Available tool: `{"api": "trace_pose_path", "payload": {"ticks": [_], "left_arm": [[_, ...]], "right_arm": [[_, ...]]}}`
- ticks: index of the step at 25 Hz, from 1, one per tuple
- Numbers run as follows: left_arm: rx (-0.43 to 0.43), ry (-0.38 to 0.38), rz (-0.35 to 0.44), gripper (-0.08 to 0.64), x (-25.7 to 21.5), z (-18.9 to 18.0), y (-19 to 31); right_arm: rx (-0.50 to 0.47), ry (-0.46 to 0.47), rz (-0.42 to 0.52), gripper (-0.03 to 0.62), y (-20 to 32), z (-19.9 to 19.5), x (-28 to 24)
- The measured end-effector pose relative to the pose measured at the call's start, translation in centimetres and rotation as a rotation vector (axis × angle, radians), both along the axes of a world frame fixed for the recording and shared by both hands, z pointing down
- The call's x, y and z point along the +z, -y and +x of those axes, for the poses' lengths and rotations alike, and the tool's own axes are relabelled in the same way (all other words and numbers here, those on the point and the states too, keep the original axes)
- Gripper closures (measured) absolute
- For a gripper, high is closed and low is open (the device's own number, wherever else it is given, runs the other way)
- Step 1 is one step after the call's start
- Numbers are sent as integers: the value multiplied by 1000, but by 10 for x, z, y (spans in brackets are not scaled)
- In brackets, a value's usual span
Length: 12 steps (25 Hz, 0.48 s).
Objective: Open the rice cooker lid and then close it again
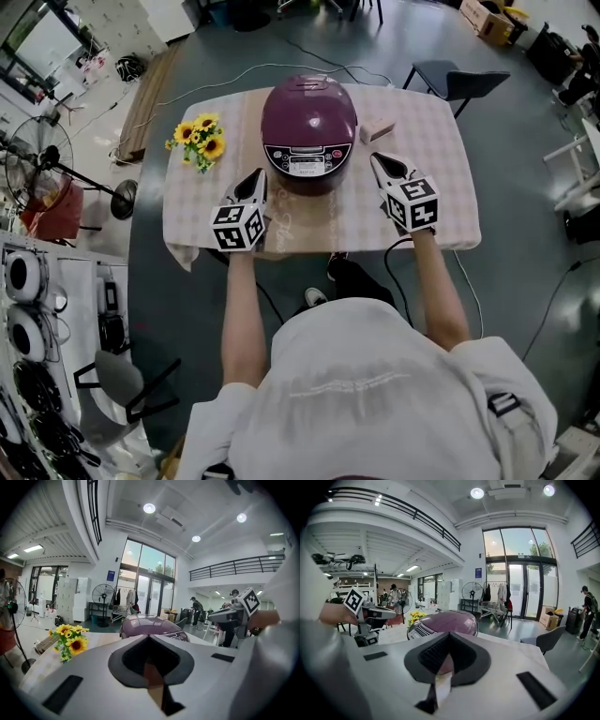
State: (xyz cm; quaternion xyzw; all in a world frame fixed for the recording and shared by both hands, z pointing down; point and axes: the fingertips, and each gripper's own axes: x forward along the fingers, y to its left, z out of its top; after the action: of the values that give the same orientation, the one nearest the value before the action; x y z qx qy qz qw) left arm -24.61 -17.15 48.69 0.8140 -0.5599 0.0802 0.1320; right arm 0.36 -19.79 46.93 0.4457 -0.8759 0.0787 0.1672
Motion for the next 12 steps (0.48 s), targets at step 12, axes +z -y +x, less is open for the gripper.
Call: {"api": "trace_pose_path", "payload": {"ticks": [12], "left_arm": [[27, 113, 112, 544, -49, 18, -50]], "right_arm": [[-69, -17, 177, 566, -53, -9, -56]]}}
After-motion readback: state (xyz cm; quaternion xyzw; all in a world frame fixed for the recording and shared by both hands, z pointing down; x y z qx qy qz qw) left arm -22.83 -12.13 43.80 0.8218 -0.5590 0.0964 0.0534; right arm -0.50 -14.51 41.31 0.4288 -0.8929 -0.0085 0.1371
